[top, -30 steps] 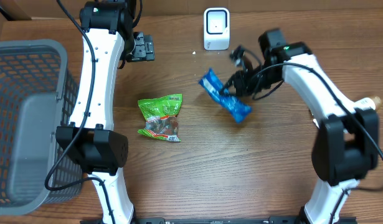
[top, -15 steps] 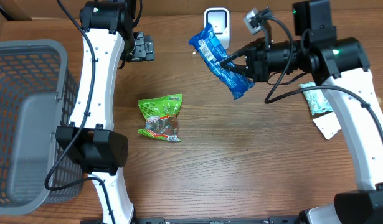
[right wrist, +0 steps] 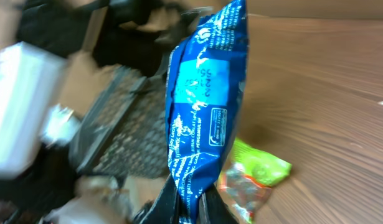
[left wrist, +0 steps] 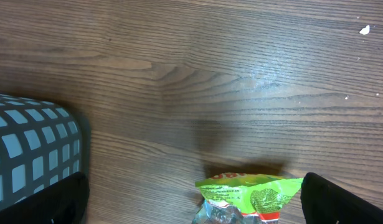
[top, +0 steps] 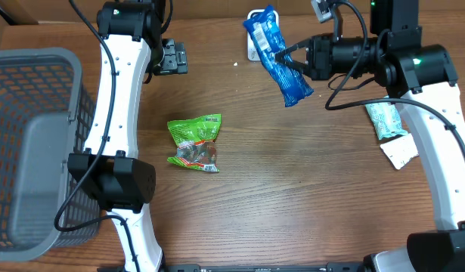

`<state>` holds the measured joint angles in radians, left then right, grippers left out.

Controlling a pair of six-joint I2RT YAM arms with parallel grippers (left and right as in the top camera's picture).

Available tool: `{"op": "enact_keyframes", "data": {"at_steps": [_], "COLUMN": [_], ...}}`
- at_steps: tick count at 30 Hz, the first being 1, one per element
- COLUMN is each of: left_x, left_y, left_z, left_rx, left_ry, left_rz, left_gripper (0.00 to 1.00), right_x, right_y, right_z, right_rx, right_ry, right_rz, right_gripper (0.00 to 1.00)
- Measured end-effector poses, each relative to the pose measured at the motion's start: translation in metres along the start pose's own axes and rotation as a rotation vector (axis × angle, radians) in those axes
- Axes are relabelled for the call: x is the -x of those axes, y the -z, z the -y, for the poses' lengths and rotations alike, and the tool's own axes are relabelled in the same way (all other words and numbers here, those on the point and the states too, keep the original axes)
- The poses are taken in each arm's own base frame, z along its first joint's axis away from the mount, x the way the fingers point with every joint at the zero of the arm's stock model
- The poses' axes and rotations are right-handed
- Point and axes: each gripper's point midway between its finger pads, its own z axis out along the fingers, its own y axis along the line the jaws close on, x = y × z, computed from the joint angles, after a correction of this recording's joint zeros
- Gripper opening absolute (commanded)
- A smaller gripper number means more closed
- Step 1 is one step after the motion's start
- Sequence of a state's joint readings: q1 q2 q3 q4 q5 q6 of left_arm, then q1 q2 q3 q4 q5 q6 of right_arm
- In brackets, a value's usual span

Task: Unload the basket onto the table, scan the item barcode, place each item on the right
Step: 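Carry the blue snack bar to the scanner with the right gripper, then hold the blue snack bar in front of the scanner window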

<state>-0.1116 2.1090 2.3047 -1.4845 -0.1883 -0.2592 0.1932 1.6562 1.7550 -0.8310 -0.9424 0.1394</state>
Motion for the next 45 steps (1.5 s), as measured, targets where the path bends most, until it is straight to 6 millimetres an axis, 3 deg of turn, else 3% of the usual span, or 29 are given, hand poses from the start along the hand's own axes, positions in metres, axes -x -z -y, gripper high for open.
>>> {"op": "enact_keyframes", "data": {"at_steps": [11,16,21,31,45], "left_x": [0.000,0.000,0.000,0.000,0.000], "left_y": [0.000,0.000,0.000,0.000,0.000], "left_z": [0.000,0.000,0.000,0.000,0.000], "left_rx": [0.000,0.000,0.000,0.000,0.000], "left_ry": [0.000,0.000,0.000,0.000,0.000], "left_rz": [0.000,0.000,0.000,0.000,0.000], "left_gripper": [0.99,1.00,1.00,1.00,1.00], "right_x": [0.035,0.032,0.035,0.061,0.071], "right_y": [-0.041,-0.069,-0.087,-0.101,-0.120], "right_z": [0.080,0.146,0.192,0.217,0.257], "right_rx": [-0.670,-0.910,-1.034,-1.170,-1.343], "right_ry": [0.142,0.352,0.586,0.994,1.279], "right_rz": [0.201,0.126,0.041,-0.037,-0.087], "right_gripper": [0.04,0.04,0.04,0.04,0.04]}}
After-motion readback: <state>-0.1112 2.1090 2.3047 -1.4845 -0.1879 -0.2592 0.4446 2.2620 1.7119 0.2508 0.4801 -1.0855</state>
